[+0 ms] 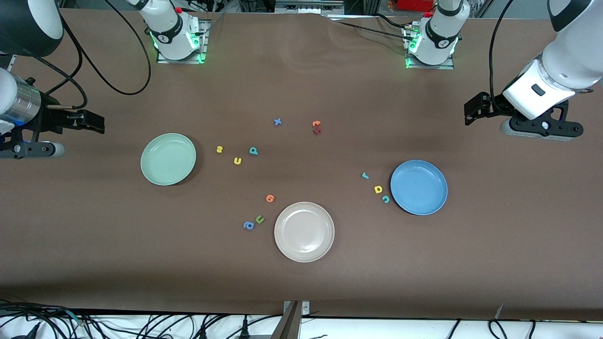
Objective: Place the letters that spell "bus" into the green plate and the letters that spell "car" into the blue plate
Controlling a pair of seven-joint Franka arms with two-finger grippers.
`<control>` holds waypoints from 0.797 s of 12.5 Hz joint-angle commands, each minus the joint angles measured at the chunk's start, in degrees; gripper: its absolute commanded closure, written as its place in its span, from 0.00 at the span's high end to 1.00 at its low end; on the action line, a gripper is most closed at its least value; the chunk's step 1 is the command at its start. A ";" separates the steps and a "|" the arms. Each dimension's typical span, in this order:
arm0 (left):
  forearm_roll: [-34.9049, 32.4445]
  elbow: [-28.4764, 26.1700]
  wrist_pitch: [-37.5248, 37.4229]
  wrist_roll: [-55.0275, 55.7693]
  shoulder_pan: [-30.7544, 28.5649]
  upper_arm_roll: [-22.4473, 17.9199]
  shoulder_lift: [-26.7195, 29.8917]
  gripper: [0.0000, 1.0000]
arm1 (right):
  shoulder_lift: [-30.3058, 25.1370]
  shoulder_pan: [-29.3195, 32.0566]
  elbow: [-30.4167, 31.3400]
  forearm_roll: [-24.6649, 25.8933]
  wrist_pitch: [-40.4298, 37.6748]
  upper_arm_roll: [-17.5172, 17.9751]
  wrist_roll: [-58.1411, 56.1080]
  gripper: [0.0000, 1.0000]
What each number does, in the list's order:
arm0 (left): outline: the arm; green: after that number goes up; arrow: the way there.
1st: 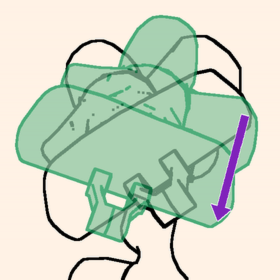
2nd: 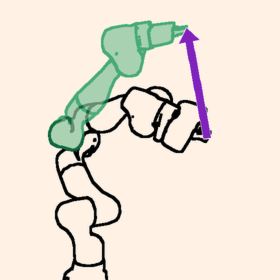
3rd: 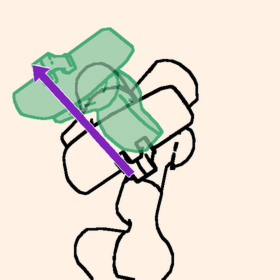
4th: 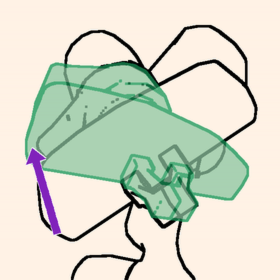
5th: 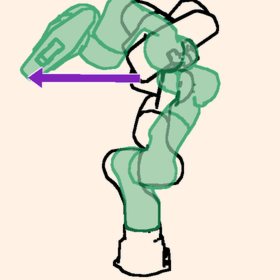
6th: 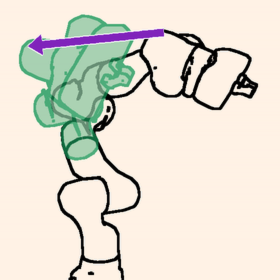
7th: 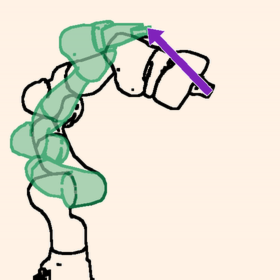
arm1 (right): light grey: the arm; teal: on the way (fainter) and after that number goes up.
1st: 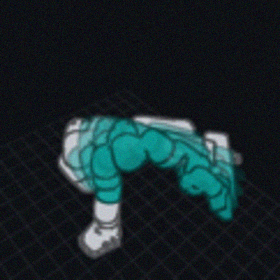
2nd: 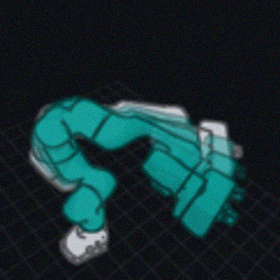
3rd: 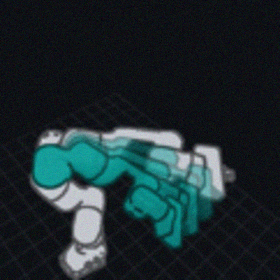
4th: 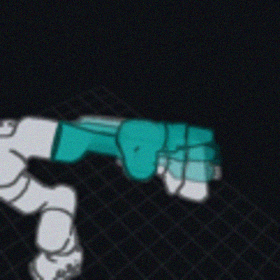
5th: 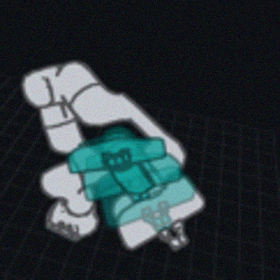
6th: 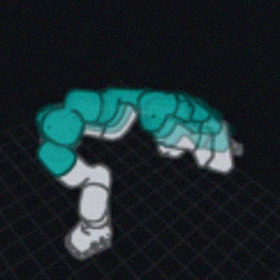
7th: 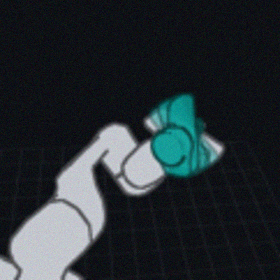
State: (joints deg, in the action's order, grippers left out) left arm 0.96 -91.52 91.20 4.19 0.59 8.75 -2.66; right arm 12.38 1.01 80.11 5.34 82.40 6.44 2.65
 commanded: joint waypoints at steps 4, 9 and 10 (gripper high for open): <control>-1.67 0.46 -0.59 -0.85 0.02 0.13 -0.07 1.00 | -1.48 0.57 1.45 -1.03 0.48 0.24 0.17 0.99; -1.58 0.46 -0.94 -0.15 -0.15 0.04 -0.07 1.00 | -1.40 0.57 1.45 -1.29 0.74 0.24 0.08 0.99; -1.58 0.55 -1.11 -0.15 -0.07 0.04 -0.24 1.00 | -1.40 0.57 1.45 -1.55 0.74 0.24 0.17 0.99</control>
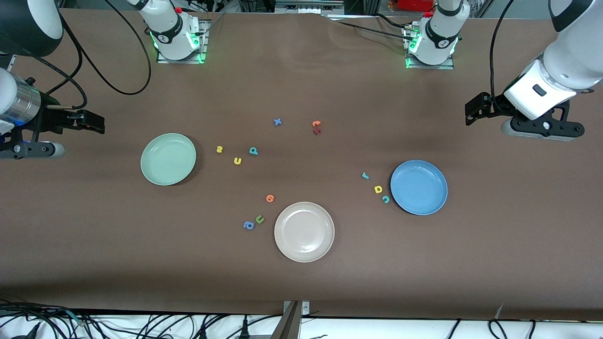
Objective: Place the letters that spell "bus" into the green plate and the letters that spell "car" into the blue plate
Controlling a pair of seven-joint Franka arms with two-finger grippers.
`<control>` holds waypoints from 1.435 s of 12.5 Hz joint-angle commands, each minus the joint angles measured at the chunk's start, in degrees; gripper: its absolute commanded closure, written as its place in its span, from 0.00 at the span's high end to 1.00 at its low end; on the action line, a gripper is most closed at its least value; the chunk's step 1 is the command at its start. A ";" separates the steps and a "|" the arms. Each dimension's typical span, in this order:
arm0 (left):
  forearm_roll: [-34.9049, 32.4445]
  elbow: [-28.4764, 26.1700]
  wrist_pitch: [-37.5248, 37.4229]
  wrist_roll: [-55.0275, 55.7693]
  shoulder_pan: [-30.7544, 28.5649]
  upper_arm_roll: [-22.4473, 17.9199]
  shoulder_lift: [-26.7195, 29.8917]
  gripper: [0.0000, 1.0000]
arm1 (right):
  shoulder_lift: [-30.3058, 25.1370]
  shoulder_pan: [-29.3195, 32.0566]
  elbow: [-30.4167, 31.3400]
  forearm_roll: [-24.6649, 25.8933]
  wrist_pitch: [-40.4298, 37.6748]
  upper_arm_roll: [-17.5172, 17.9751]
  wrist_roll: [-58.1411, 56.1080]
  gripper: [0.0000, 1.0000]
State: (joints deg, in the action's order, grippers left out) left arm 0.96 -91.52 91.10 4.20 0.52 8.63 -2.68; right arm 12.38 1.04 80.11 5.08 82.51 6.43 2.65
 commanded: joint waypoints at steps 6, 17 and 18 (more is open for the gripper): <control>-1.58 0.55 -1.19 -0.15 0.01 0.25 -0.40 1.00 | -1.05 0.72 1.54 -1.39 0.63 0.16 0.69 0.99; -1.58 1.26 -1.81 -0.42 0.62 0.25 -2.77 1.00 | -1.04 0.46 1.45 1.07 1.69 0.33 0.78 0.99; -1.58 1.34 -1.81 -0.50 0.36 0.25 -3.47 1.00 | -1.04 0.46 1.45 1.07 1.69 0.33 0.78 0.99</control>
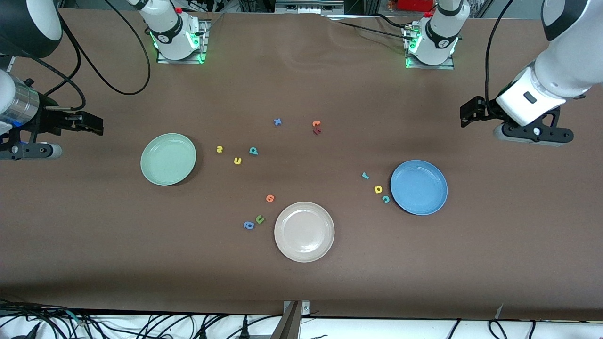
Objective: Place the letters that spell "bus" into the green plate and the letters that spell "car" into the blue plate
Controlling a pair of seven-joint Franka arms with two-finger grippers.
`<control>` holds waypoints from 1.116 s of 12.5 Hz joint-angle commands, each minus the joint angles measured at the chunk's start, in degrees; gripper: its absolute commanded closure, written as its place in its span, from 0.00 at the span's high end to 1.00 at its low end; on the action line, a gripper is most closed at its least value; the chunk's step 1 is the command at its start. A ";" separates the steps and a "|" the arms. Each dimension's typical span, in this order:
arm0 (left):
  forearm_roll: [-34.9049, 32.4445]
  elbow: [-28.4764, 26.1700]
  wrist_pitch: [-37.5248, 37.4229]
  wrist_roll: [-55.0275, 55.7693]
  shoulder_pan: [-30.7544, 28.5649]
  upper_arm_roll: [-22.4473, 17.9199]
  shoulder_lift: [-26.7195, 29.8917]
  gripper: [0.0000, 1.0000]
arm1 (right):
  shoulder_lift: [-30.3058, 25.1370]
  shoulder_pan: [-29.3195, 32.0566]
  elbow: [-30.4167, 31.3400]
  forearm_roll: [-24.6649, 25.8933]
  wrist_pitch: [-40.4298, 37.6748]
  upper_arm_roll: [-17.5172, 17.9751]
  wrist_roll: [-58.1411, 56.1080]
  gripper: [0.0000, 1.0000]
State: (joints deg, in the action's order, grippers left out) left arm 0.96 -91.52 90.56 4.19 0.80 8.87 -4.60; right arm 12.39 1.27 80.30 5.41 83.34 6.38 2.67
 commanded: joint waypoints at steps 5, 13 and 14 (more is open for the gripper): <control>-1.58 1.44 -1.35 -0.41 0.00 -0.08 -2.26 1.00 | -1.05 0.31 1.26 0.83 1.56 0.38 0.76 0.99; -1.40 0.29 -1.62 -0.15 -0.27 0.01 -1.73 1.00 | -1.05 0.31 1.35 0.83 1.65 0.39 0.85 0.99; -1.40 0.29 -1.62 -0.15 -0.35 0.01 -1.64 1.00 | -1.05 0.31 1.35 0.92 1.65 0.39 0.85 0.99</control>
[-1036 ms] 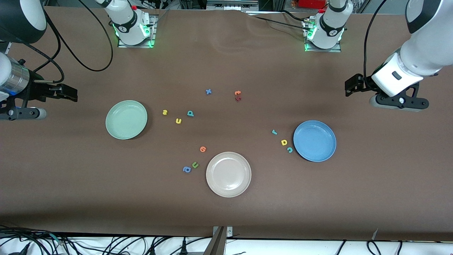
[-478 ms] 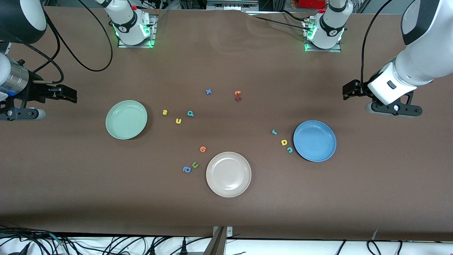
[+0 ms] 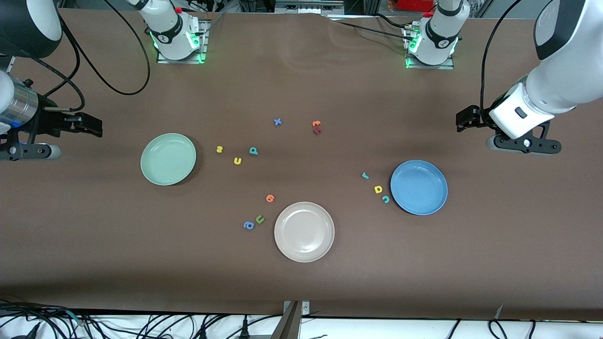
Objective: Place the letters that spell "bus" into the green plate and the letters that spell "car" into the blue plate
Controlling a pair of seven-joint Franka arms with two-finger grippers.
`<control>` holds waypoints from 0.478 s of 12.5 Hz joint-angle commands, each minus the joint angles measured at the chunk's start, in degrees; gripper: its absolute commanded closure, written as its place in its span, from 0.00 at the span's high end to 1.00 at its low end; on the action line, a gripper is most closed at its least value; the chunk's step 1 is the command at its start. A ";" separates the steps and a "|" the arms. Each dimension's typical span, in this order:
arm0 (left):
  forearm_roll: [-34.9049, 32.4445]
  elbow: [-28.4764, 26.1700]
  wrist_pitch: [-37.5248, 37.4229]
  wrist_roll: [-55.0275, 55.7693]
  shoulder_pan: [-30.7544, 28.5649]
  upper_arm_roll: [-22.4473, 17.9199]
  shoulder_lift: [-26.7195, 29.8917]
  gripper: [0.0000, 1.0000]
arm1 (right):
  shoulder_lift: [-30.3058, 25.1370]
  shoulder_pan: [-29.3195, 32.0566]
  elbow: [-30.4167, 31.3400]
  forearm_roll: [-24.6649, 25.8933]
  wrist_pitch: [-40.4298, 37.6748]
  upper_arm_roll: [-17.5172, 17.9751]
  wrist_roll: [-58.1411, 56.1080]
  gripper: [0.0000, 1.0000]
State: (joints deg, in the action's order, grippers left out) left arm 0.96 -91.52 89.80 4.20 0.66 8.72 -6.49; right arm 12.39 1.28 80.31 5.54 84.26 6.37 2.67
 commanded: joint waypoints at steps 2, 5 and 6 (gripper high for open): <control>-1.31 0.11 -0.77 -0.15 -0.49 0.07 0.34 1.00 | -1.05 0.30 1.34 0.78 0.64 0.40 0.84 0.99; -1.05 0.11 -0.86 -0.24 -1.28 0.07 0.51 1.00 | -1.05 0.30 1.43 0.70 0.64 0.40 0.84 0.99; -1.05 0.03 -0.77 -0.24 -1.19 0.07 0.51 1.00 | -1.05 0.30 1.43 0.70 0.64 0.40 0.93 0.99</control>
State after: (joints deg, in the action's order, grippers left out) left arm 0.96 -91.52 89.77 4.20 -0.20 8.53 -6.49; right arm 12.39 1.28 80.34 5.55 84.26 6.37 2.68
